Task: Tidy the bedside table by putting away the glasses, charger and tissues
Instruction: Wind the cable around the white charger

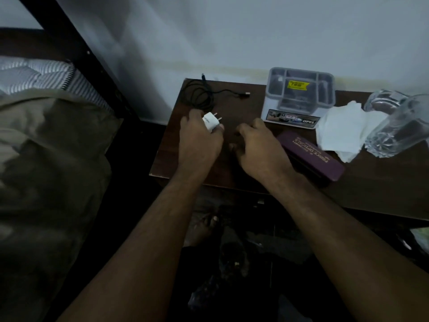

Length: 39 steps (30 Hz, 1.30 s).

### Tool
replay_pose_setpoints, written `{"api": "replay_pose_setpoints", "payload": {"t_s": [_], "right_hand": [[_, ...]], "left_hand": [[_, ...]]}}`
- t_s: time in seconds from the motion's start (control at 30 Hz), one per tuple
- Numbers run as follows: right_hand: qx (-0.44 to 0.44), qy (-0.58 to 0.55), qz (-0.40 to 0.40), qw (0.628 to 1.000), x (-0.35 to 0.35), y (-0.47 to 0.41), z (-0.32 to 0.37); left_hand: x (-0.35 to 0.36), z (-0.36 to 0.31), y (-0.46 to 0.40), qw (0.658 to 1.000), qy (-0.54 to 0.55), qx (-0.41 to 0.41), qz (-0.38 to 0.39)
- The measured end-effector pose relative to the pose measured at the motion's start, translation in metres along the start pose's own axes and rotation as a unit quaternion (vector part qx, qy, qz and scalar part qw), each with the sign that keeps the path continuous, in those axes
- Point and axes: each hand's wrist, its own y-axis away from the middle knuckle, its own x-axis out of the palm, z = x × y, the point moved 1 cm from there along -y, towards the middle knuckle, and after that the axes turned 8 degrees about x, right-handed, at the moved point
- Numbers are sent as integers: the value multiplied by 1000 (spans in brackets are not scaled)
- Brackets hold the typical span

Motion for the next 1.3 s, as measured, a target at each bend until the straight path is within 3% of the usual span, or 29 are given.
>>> {"api": "replay_pose_setpoints", "payload": {"t_s": [0.23,0.57,0.7,1.1,1.23,1.3], "right_hand": [[10,43,32,999,13,-19,-4],[-10,41,35,998,18,-23,-11],[-17,40,42,998,15,-19,-14],[-24,-22,39,999,-15,31,-10],[18,-146,-13,989,-26,67,-16],[85,-271,-18,959,-31,88,-14]], "left_hand": [[8,12,-30,993,-95,55,39],[33,40,-75,969,-201,43,139],[33,41,-77,964,-230,71,117],[2,9,12,994,-47,20,98],[-22,-31,65,994,39,85,56],[-31,-45,102,989,55,133,40]]}}
